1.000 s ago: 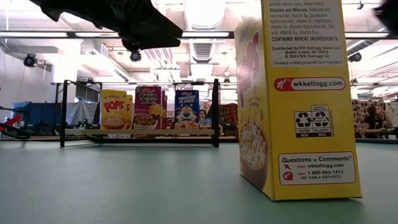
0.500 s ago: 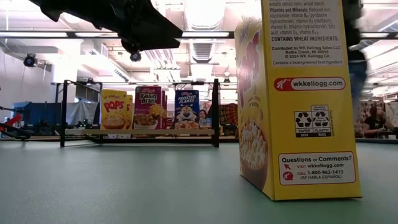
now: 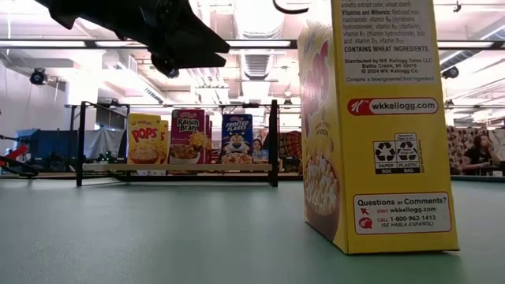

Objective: Stack cereal on shelf
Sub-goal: Move the blue cereal box to the center of the table

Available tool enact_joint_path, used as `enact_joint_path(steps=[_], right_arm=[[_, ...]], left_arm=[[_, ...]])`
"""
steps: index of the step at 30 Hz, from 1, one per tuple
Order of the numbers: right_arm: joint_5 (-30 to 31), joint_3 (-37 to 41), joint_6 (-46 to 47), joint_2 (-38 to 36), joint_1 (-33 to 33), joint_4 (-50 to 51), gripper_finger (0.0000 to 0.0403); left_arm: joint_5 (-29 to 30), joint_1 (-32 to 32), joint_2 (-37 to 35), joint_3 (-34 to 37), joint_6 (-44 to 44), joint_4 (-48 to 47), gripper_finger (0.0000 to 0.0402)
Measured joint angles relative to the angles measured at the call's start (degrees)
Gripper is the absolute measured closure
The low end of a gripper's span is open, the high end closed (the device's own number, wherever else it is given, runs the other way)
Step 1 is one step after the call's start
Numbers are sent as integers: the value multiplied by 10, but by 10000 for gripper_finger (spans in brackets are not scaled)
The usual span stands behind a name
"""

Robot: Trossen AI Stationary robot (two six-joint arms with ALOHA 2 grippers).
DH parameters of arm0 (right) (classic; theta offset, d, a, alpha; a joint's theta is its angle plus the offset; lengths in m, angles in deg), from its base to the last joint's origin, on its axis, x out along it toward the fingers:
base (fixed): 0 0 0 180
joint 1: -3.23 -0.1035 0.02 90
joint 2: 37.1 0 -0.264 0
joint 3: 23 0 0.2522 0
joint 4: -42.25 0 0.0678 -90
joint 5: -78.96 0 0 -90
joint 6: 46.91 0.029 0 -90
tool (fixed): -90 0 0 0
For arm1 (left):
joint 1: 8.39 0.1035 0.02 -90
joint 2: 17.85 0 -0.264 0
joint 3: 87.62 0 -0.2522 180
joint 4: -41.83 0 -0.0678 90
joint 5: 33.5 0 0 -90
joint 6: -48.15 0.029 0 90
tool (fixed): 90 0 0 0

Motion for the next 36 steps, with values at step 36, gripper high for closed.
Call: enact_joint_path(steps=[36], right_arm=[[47,-264,-259,230,27,121,239]], left_arm=[[41,0,23,-8,-11,6,192]])
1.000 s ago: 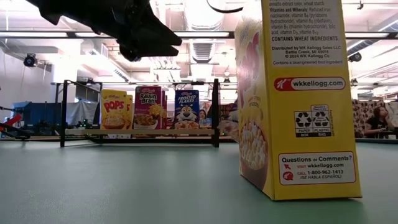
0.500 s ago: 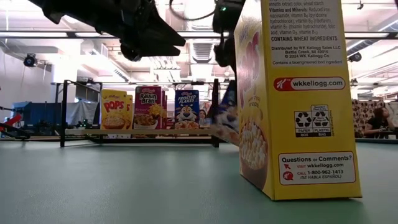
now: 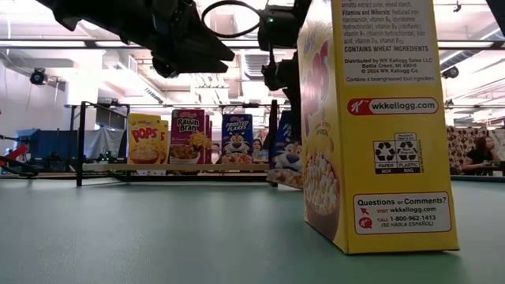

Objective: Stack cereal on shelf
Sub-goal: Move the blue cereal box to the center of the table, then put the yellow cereal box on the shelf aligned with the other yellow cereal boxes

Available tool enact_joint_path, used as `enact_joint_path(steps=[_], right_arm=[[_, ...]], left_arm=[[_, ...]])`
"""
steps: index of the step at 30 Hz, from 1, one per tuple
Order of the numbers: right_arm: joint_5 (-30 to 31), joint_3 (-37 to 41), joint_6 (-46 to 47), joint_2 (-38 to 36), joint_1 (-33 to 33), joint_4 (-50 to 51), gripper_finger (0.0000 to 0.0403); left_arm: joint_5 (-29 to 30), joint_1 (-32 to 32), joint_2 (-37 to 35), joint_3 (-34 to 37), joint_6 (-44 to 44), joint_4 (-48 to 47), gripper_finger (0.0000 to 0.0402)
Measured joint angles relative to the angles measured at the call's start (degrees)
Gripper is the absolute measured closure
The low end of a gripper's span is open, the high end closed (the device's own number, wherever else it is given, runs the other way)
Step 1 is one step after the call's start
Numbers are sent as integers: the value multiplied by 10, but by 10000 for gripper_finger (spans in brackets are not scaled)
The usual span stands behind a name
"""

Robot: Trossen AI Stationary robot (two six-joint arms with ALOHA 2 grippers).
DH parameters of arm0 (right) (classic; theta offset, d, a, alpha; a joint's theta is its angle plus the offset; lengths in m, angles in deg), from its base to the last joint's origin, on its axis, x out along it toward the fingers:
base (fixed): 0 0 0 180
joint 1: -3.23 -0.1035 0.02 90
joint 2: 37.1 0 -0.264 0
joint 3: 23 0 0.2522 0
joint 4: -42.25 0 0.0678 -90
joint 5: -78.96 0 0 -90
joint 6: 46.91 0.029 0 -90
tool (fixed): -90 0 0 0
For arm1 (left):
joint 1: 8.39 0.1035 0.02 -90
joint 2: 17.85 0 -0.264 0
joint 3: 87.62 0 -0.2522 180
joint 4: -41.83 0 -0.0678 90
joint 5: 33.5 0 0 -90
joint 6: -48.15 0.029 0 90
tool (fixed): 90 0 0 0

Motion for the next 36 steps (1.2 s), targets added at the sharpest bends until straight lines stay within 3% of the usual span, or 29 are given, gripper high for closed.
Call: enact_joint_path(steps=[10,17,25,29,36], right_arm=[[-4,0,15,-37,0,5,166],[-4,2,89,-103,-20,71,152],[0,36,168,-144,-155,74,161],[32,56,188,-141,-230,58,166],[95,80,199,-125,-313,38,168]], left_arm=[[-1,0,0,0,0,-7,192],[-1,0,0,0,0,-11,192],[-3,0,0,0,-12,-15,192],[-15,-1,4,0,-45,-9,192],[-115,-20,48,-4,-204,-5,192]])
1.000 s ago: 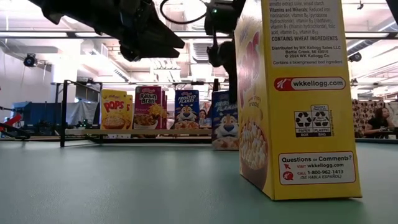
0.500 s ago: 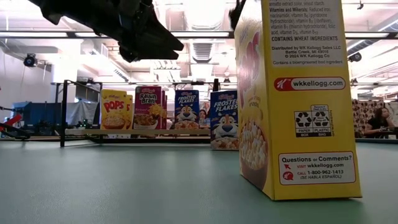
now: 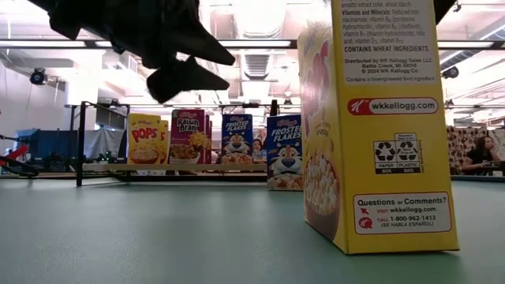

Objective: Stack cereal on shelf
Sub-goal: Put the yellow cereal box on the shelf aligned with the other yellow cereal boxes

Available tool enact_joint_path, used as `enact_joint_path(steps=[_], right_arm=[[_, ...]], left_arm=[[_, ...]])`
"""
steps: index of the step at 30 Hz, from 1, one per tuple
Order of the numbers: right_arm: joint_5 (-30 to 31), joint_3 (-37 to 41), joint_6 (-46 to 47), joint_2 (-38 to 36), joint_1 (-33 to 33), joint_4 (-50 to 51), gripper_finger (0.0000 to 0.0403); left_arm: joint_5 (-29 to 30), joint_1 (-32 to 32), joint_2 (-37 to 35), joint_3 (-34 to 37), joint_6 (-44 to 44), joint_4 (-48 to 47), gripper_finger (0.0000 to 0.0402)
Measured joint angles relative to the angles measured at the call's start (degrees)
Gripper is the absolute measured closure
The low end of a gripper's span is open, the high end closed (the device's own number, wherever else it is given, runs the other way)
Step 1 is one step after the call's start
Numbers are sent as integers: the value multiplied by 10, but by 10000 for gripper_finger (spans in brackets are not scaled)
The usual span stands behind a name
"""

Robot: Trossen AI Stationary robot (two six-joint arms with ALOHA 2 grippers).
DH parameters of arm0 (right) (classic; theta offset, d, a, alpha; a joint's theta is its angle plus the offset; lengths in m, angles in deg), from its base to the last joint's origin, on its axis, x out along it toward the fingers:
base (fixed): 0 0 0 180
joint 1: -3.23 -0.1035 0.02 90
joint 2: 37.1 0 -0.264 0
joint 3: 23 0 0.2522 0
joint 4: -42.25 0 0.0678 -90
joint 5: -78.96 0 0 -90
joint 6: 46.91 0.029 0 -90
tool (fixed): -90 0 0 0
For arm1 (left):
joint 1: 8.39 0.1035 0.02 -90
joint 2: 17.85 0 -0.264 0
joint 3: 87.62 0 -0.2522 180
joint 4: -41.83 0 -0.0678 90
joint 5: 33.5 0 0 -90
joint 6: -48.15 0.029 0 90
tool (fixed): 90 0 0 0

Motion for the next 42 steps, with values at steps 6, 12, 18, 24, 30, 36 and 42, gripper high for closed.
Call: enact_joint_path(steps=[6,12,18,24,30,36,42], right_arm=[[39,41,-37,4,-31,-102,167],[47,79,-50,5,-46,-148,170],[34,91,-94,2,-56,-158,170],[23,76,-228,0,-57,-154,170],[23,59,-291,0,-55,-155,170],[22,26,-397,0,-55,-158,170],[18,22,-497,9,-55,-163,170]], left_arm=[[-70,-17,49,-39,-151,-2,192],[-99,-35,101,-98,-221,-44,192],[-106,-44,122,-192,-215,-244,192],[-37,-43,124,-252,-191,-456,192],[-27,-44,121,-242,-228,-486,192],[-59,-44,121,-211,-275,-486,192],[-61,-54,121,-184,-322,-486,192]])
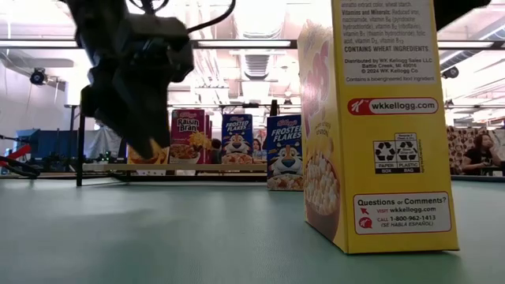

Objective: Stack cereal on shelf
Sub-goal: Put the yellow cereal box on the shelf aligned with the other yellow cereal boxes

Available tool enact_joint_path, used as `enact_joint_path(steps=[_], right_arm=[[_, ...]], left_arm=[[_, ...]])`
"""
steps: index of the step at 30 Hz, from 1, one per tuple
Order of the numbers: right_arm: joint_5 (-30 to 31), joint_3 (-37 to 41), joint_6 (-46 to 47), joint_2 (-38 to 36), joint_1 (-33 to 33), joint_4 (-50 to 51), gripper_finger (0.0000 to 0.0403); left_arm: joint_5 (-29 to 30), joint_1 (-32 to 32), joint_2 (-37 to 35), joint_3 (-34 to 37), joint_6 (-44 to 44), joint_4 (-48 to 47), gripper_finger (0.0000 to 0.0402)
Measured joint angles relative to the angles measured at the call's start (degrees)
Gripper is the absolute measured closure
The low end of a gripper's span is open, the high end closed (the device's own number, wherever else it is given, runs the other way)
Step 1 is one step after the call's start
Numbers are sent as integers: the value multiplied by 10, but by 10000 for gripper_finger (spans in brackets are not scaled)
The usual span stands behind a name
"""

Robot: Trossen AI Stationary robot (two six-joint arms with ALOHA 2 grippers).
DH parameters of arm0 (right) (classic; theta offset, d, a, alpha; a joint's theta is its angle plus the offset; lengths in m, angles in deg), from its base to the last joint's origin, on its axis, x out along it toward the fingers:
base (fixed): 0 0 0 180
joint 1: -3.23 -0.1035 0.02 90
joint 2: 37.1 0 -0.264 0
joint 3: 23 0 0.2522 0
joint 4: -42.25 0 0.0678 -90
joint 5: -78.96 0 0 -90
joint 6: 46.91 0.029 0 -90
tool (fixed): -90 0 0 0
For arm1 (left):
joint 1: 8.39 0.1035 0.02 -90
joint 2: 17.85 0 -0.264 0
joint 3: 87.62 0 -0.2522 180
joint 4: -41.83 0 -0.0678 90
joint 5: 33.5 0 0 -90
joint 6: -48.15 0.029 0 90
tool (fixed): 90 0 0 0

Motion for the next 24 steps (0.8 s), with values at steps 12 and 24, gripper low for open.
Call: enact_joint_path(steps=[12,24], right_arm=[[21,0,124,-2,-1,48,170],[17,24,312,-3,-1,202,170]], left_arm=[[4,-33,2,9,-53,197,192],[5,-38,66,-69,-141,299,192]])
